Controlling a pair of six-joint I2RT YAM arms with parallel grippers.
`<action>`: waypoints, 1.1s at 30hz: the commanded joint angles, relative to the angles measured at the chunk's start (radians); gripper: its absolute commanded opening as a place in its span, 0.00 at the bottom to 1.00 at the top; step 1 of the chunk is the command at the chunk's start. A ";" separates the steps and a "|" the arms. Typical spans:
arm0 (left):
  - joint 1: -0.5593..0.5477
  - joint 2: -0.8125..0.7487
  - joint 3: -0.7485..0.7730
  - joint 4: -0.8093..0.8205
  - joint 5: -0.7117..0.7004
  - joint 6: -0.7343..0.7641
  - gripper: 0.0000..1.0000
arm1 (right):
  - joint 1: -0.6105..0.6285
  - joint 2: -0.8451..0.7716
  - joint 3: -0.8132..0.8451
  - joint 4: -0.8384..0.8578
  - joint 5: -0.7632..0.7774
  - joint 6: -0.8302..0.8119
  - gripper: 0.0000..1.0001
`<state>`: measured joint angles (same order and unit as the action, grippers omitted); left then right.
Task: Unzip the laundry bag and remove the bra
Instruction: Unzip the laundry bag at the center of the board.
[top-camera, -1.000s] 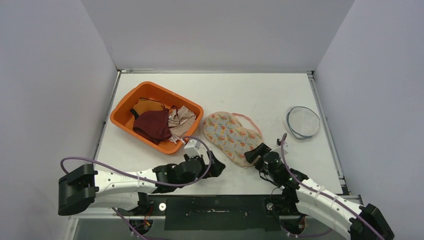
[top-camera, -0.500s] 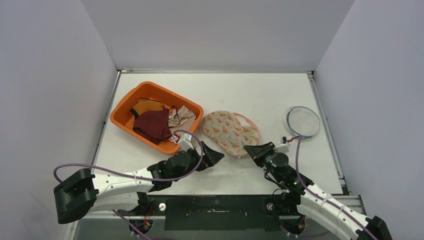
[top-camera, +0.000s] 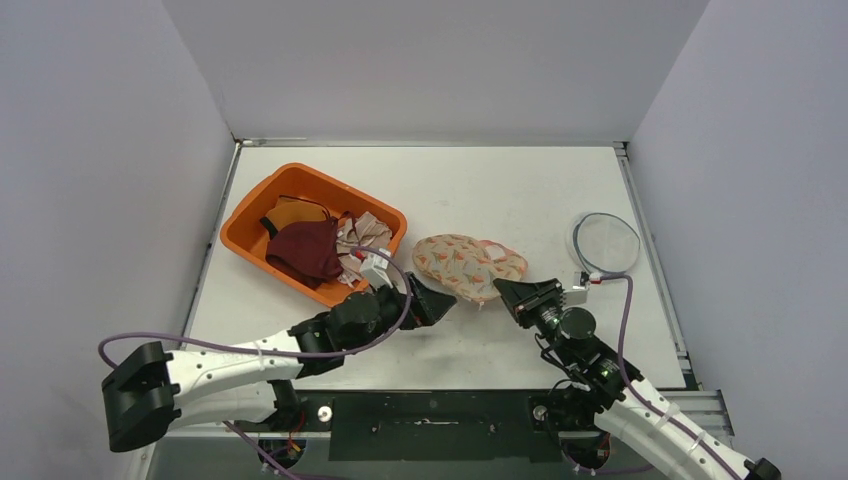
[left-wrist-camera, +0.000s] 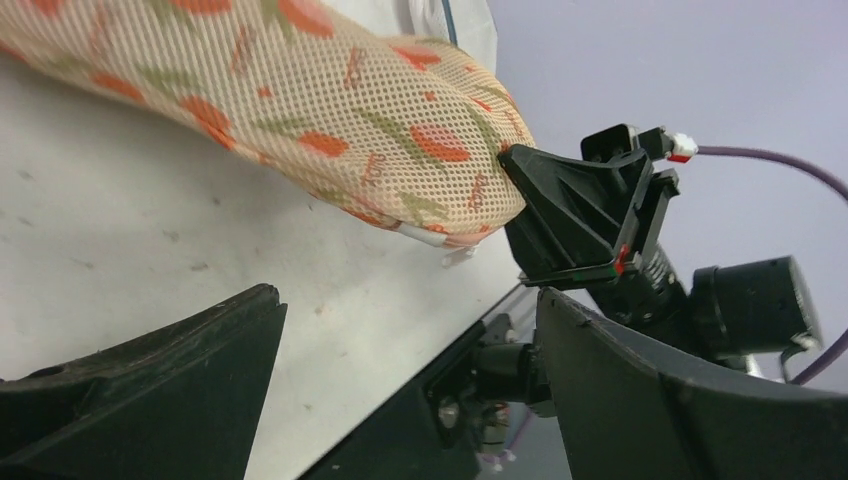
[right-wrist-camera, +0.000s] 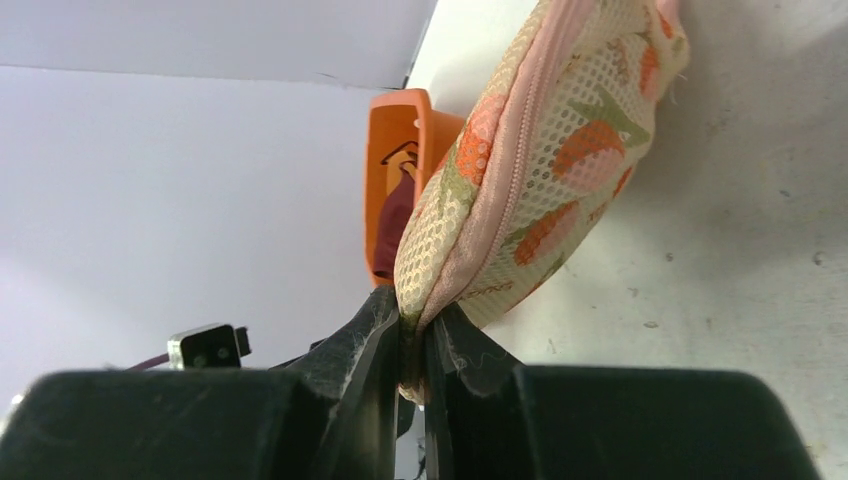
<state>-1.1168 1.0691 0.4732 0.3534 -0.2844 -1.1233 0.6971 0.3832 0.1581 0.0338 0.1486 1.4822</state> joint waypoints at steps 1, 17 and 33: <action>-0.001 -0.104 0.066 -0.141 -0.073 0.387 0.96 | -0.018 -0.014 0.083 -0.016 -0.029 0.037 0.05; 0.083 0.039 0.022 0.055 0.199 -0.215 0.96 | -0.025 0.028 0.012 0.192 -0.066 0.020 0.05; 0.109 0.196 0.088 0.066 0.141 -0.595 0.96 | -0.026 -0.001 -0.087 0.404 -0.139 -0.163 0.05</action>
<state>-1.0115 1.2472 0.4690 0.4511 -0.1043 -1.6539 0.6792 0.3878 0.0826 0.2699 0.0525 1.3811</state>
